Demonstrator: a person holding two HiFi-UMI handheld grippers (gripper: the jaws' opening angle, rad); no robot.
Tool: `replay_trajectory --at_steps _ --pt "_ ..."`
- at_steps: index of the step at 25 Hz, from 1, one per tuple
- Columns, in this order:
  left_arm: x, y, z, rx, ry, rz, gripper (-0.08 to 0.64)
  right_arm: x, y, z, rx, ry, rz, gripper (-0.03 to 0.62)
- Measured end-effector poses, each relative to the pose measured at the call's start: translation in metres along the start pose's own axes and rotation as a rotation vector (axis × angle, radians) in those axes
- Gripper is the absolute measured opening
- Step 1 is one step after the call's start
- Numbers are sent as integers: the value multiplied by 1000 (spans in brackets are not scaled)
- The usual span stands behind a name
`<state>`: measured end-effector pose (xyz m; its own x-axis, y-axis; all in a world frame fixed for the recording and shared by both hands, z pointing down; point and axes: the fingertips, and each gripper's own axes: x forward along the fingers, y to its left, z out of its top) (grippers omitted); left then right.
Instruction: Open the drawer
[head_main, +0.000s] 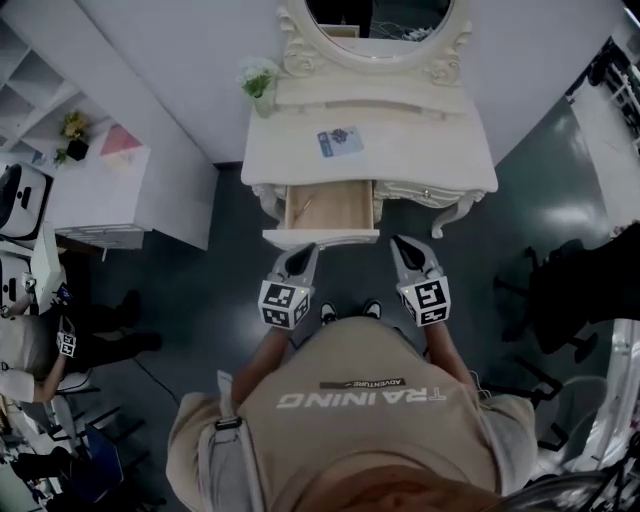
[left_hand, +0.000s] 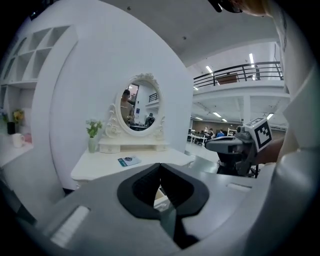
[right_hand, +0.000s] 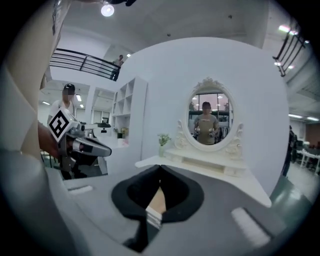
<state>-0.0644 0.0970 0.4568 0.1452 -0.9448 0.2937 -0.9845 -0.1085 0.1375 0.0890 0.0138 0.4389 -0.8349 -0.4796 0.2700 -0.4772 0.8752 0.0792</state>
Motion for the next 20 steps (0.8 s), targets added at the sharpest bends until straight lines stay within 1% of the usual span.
replay_trajectory --at_steps 2,3,7,10,13,14,18,20 --pt "-4 -3 0 9 4 6 8 -6 5 4 39 -13 -9 3" --pt "-4 -5 2 13 2 9 8 -7 9 3 45 -9 3 3" --pt "0 -12 11 28 -28 20 8 -8 26 2 4 17 77 3" --pt "3 -20 16 43 -40 19 8 -10 19 5 24 19 79 3" --pt "4 -26 19 114 -41 19 8 -10 14 7 26 17 80 3" --pt "4 -28 18 126 -42 19 8 -9 14 6 24 19 82 3" --pt "7 -26 11 81 -38 30 8 -5 10 0 29 32 88 3" --pt "5 -20 12 77 -35 50 8 -1 12 2 19 28 104 3"
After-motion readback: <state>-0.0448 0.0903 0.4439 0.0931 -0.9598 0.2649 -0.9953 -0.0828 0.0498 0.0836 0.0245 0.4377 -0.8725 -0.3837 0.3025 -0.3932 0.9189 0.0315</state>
